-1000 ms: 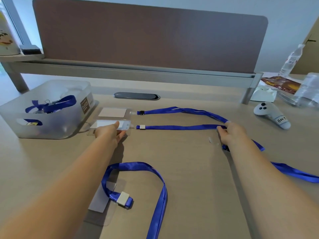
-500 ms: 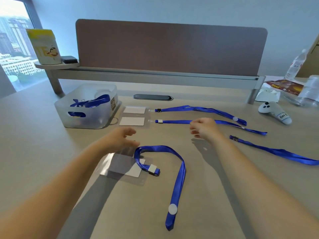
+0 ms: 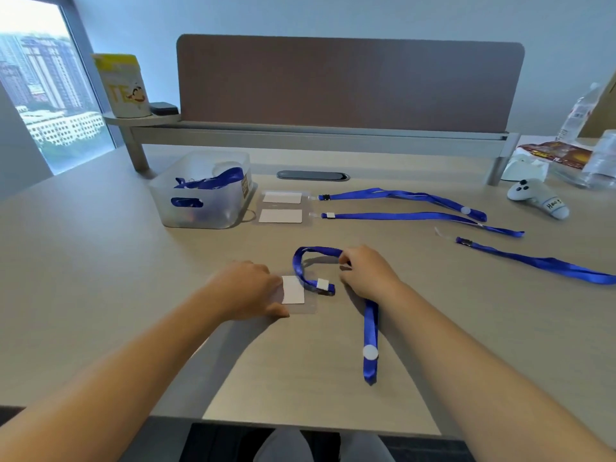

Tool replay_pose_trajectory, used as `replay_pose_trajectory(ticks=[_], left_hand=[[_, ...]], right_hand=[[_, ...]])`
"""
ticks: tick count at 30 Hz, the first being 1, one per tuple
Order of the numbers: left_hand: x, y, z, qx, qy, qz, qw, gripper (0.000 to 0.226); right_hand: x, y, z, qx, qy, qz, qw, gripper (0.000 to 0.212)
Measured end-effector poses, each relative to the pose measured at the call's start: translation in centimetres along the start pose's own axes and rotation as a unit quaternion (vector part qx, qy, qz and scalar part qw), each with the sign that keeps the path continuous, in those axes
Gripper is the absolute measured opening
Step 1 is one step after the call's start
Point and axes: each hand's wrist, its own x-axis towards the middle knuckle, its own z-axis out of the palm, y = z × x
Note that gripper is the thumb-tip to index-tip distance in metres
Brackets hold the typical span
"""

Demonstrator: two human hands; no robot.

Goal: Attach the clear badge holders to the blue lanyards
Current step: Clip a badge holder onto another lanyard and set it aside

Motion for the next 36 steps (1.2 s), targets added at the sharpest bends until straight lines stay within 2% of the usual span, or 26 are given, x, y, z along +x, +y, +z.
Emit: replay_pose_trajectory(ticks=[2, 5, 8, 11, 14, 16, 18, 21, 25, 31, 33, 36], left_hand=[[-0.4, 0.2, 0.4, 0.064, 0.025, 0.023, 0.997, 0.051], [-0.5, 0.1, 1.1, 0.094, 0.071, 0.037, 0.992, 0.042], [-0.4, -1.0, 0.7, 0.068, 0.112, -0.012, 0.991, 0.029], [-0.3, -2.4, 0.0, 0.044, 0.166, -0.073, 0.982, 0.027], [-0.5, -3.0, -1.0, -0.035, 0.244, -0.13, 0.96, 0.026], [-0.7, -3.1, -1.9, -0.113, 0.313, -0.153, 0.93, 0.024], [-0.7, -3.2, -2.7, -0.188, 0.379, -0.15, 0.894, 0.021], [-0.4, -3.0, -3.5, -0.254, 0.421, -0.129, 0.861, 0.021], [0.0, -2.3, -3.9, -0.277, 0.45, -0.098, 0.844, 0.019], [0.3, -1.9, -3.8, -0.285, 0.46, -0.094, 0.836, 0.018], [0.2, -2.0, -3.8, -0.287, 0.462, -0.103, 0.833, 0.019], [0.0, -2.5, -3.4, -0.287, 0.449, -0.114, 0.839, 0.021]], right_hand=[[0.1, 0.6, 0.0, -0.032, 0.002, 0.017, 0.999, 0.028], [0.0, 1.2, -0.5, -0.032, 0.02, 0.046, 0.998, 0.03], [0.1, 1.8, -1.2, -0.04, 0.024, 0.068, 0.997, 0.028], [0.6, 2.2, -1.6, -0.061, -0.014, 0.105, 0.993, 0.028], [0.7, 1.8, -2.0, -0.101, -0.045, 0.105, 0.988, 0.025], [0.7, 1.1, -2.5, -0.122, -0.019, 0.079, 0.989, 0.023], [0.7, -0.1, -3.1, -0.049, 0.037, 0.05, 0.997, 0.022], [0.5, -2.2, -3.9, 0.165, 0.087, 0.001, 0.983, 0.03], [0.1, -4.7, -4.5, 0.352, -0.004, -0.048, 0.935, 0.038], [0.3, -5.5, -4.3, 0.525, -0.103, -0.033, 0.844, 0.025], [0.1, -5.3, -4.5, 0.551, -0.116, -0.019, 0.826, 0.016], [0.0, -4.9, -5.0, 0.563, -0.115, -0.012, 0.819, 0.019]])
